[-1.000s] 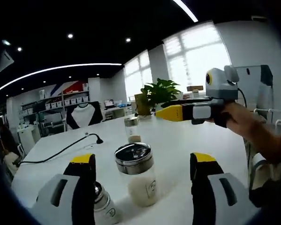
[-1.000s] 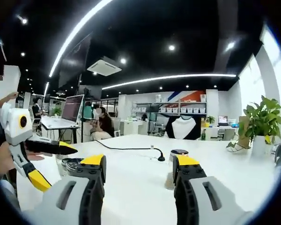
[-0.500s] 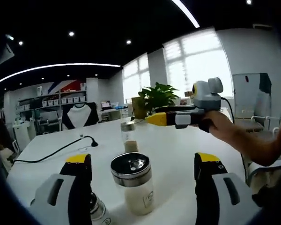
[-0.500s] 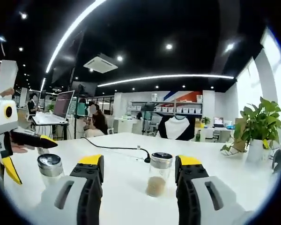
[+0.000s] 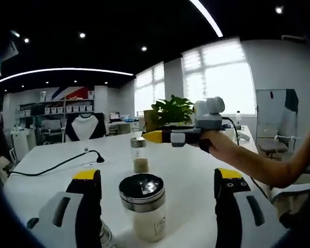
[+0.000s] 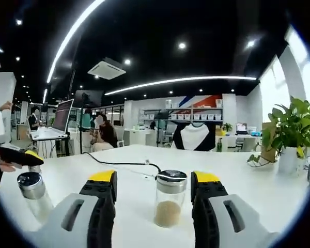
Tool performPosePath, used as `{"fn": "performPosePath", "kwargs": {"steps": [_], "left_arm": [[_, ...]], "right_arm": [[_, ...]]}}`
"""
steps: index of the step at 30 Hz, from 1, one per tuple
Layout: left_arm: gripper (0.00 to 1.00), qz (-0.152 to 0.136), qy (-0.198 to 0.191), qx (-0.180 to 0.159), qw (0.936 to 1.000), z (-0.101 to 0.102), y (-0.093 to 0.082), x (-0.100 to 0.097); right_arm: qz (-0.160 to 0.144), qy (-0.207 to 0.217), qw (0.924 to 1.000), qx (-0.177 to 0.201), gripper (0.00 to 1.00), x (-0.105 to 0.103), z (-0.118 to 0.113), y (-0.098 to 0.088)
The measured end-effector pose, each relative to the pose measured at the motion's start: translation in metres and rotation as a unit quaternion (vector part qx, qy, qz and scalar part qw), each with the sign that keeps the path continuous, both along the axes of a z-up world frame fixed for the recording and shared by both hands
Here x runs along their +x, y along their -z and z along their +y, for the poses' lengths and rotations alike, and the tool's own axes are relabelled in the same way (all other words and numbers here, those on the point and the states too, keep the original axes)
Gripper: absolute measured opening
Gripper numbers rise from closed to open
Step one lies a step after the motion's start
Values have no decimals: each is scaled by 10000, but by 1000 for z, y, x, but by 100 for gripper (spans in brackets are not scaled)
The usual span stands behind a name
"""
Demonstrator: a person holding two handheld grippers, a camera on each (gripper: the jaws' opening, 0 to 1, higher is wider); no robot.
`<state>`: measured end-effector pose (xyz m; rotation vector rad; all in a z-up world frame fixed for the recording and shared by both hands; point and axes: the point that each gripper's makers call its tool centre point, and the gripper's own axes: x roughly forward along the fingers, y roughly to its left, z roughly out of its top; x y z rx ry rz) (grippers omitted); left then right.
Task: Rotate the seasoning bottle until the label or dispensing opening points toward the visible target arrow and the bottle remains upright within the marked orientation range
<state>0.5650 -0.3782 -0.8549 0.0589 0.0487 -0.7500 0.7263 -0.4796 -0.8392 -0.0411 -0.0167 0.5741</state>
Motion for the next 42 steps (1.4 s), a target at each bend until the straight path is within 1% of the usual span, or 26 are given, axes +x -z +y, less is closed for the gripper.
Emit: {"fn": "performPosePath", "kwargs": {"steps": [3,6,8,10,16,20,21,23,25,29,32,34,35,36,37,42], "left_arm": [[96,11,61,10,10000,-3,1,-1],[95,27,110,48,9999,-5,2,-1],[94,36,157,31,9999,-7,3,-1],[94,50,178,37,9998,-8,4,-2],[94,69,189,50,9998,-7,6,0],[94,95,188,67,9998,-5,8,2],[94,103,192,73,9997,-5,8,2],[94,115,191,87,9997,-4,9,3],[94,124,172,87,9997,-2,10,4],[94,161,158,90,9997,0,13,5],[94,208,170,67,9996,0,15,6],[94,220,176,61,9996,0,15,6],[94,218,171,56,9996,1,15,6],[94,226,171,52,9996,1,14,6],[94,223,175,51,9996,1,14,6],[94,230,153,32,9996,4,14,6]], "right_arm": [[63,29,10000,-31,57,10,-1,5],[214,44,9997,-70,57,22,-1,15],[350,41,9993,86,56,30,-2,18],[394,46,9991,146,56,34,-3,19],[485,67,9986,215,55,48,-1,23],[517,50,9985,148,54,50,6,27],[553,46,9984,82,54,52,8,31],[615,46,9981,-72,51,54,9,37],[573,153,9980,-201,47,57,6,40],[659,120,9977,-90,46,59,8,44],[672,145,9975,-169,45,62,8,47],[669,148,9974,-208,42,62,8,49],[624,139,9977,-239,41,62,8,49],[578,149,9979,-262,38,60,8,48],[524,202,9979,-326,38,59,8,48],[417,220,9986,-231,37,56,6,47]]}}
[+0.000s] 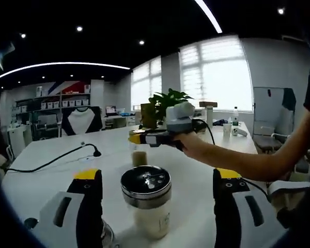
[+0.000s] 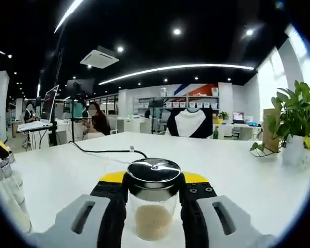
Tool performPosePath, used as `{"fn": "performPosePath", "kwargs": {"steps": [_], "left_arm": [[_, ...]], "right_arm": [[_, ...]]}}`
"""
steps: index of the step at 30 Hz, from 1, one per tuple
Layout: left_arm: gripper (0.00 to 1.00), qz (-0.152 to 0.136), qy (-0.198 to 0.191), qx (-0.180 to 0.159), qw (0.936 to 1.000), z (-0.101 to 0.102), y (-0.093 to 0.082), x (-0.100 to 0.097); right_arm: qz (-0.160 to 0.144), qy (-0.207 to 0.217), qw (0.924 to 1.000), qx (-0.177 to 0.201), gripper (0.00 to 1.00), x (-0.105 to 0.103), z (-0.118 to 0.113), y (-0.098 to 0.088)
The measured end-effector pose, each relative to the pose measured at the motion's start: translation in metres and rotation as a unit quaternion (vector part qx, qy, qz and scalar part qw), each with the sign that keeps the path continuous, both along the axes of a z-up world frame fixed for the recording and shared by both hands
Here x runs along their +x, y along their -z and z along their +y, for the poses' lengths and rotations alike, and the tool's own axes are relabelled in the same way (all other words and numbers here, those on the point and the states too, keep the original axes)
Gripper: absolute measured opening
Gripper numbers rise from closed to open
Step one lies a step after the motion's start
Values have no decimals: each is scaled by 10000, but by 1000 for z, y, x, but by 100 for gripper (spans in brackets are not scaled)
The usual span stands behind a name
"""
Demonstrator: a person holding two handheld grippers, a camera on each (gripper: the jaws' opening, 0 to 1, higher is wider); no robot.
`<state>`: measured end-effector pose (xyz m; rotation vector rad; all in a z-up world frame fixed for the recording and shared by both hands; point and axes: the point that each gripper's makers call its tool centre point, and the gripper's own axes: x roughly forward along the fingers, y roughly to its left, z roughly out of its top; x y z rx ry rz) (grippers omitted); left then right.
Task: Rotate the seasoning bottle until the label or dispensing opening points toward the visible target arrow and the bottle remains upright within the marked orientation range
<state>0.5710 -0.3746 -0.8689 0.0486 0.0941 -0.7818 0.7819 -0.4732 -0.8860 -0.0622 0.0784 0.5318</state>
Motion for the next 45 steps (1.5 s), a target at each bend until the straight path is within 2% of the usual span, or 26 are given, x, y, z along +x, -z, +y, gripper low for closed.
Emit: {"fn": "performPosePath", "kwargs": {"steps": [7,16,23,29,33,37,39,41,45], "left_arm": [[94,50,-12,45,10000,2,2,-1],[93,-24,-16,0,10000,4,-3,-5],[93,-18,22,20,10000,1,-3,-12],[92,-5,83,18,10000,-2,-1,-19],[90,-87,105,-29,9999,-6,-3,-27],[88,-177,69,-170,9997,-6,-7,-35],[87,-178,60,-163,9997,-7,-6,-38],[88,-192,57,-117,9997,-7,-5,-42],[88,-190,32,-92,9998,-6,-1,-50]], "right_arm": [[-190,-56,9998,53,37,-10,0,-11],[-377,-199,9991,15,37,-38,0,-31],[-415,-191,9990,19,37,-58,-7,-33],[-434,-335,9985,-31,37,-87,-5,-32],[-418,-471,9979,143,37,-107,-2,-34],[-474,-542,9973,162,37,-126,1,-36],[-497,-573,9970,183,37,-133,2,-38],[-517,-630,9963,258,37,-131,2,-39],[-564,-687,9956,288,36,-151,4,-36]]}}
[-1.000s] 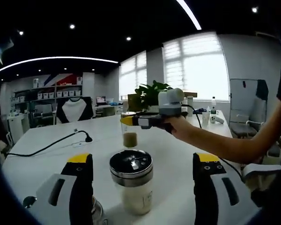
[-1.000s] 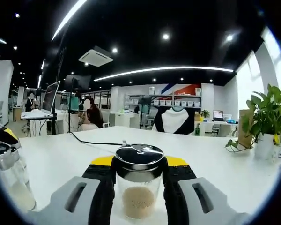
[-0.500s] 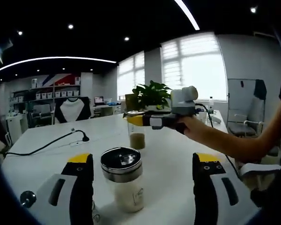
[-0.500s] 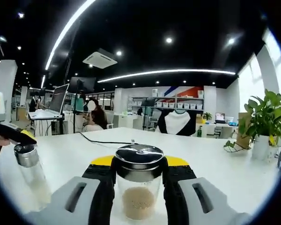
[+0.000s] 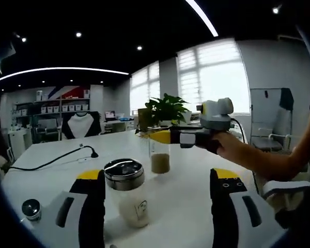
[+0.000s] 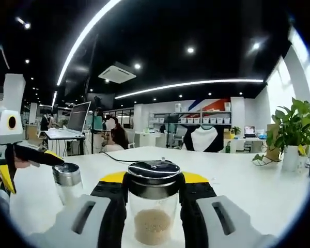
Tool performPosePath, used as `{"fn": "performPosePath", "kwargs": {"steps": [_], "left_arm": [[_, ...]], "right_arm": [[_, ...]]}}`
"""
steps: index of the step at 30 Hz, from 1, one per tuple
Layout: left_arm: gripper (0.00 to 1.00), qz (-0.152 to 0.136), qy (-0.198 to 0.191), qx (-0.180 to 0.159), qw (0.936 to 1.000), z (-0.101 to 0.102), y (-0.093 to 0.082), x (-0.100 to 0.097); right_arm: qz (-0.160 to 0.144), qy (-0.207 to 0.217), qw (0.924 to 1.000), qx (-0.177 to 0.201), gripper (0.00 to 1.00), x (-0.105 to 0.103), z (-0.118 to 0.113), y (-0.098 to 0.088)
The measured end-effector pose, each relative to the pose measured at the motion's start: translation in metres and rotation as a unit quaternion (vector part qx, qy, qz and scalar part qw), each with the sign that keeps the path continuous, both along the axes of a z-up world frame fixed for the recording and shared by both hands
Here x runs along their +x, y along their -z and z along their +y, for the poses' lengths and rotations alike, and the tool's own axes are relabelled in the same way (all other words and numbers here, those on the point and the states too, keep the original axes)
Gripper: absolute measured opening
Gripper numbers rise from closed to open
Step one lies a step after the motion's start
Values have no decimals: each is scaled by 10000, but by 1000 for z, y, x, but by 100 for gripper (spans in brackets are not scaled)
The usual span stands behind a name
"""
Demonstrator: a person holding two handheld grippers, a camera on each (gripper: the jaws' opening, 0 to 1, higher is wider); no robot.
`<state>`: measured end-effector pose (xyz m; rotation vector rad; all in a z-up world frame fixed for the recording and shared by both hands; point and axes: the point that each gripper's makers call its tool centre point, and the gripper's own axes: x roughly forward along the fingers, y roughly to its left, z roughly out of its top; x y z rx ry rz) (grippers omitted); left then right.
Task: Rotate the seasoning bottle until the label or dispensing opening points toward the visible target arrow and the bottle remains upright within the marked orientation range
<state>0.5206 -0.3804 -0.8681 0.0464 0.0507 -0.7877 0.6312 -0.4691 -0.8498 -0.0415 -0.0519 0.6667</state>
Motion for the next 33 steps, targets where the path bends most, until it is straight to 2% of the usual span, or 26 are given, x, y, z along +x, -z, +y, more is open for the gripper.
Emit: {"fn": "performPosePath", "kwargs": {"steps": [9,13,18,22,26,33], "left_arm": [[87,-39,19,-76,10000,4,1,-19],[77,-120,159,-152,9997,3,1,-27],[77,-74,255,-14,9996,0,12,-31],[77,17,351,-14,9994,-5,21,-36],[77,68,420,-38,9991,-10,26,-37],[75,123,612,150,9979,-25,36,-35]], "right_arm": [[-12,-216,9997,138,36,-32,10,0],[-5,-299,9991,291,36,-41,13,-2],[-2,-429,9982,420,36,-52,16,-2],[134,-597,9955,720,36,-64,20,-2],[85,-728,9947,717,36,-74,24,0],[138,-885,9927,809,36,-90,25,5]]}}
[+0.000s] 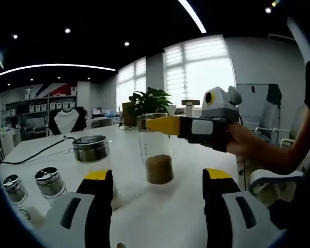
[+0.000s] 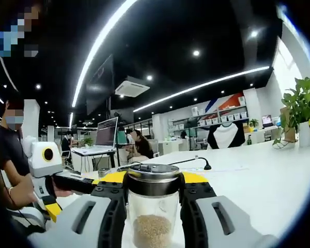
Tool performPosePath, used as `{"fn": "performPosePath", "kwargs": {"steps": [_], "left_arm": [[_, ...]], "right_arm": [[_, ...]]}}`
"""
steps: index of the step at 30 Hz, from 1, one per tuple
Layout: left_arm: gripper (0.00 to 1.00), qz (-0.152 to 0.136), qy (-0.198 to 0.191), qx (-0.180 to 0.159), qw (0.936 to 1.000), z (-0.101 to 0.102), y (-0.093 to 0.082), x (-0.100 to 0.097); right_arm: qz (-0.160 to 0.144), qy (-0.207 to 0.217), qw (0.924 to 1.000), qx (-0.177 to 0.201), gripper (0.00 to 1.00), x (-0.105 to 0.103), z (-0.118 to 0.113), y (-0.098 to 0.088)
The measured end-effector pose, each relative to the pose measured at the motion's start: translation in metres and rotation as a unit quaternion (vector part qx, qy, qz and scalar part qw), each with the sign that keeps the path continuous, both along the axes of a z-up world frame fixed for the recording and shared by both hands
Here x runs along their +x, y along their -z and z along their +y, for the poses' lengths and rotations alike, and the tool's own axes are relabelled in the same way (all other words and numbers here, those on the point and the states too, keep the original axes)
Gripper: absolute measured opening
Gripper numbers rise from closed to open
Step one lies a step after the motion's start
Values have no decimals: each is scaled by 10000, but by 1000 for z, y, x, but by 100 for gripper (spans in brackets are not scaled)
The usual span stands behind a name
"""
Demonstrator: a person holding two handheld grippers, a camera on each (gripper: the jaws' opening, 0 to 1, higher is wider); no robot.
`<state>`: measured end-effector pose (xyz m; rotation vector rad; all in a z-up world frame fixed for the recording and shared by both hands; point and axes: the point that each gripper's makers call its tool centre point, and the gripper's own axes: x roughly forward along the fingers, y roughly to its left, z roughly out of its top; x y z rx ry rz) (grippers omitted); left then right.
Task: Rotate the seasoning bottle until the label or dispensing opening points toward the visible target arrow and the bottle remains upright within the marked orientation range
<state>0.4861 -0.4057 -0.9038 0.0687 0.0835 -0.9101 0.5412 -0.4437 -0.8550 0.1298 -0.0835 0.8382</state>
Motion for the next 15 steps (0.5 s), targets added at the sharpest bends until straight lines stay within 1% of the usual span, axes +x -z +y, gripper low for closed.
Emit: {"fn": "performPosePath", "kwargs": {"steps": [4,6,10,15], "left_arm": [[74,19,97,10,10000,-9,3,2],[73,27,200,10,9998,-14,4,2],[70,5,254,73,9997,-21,5,4],[60,-60,482,67,9988,-30,7,8]], "right_arm": [[14,-71,10000,11,36,-8,2,1],[18,-131,9999,-23,36,-12,4,1],[-4,-224,9997,-35,36,-21,9,0],[-47,-368,9993,24,36,-28,16,-2]]}}
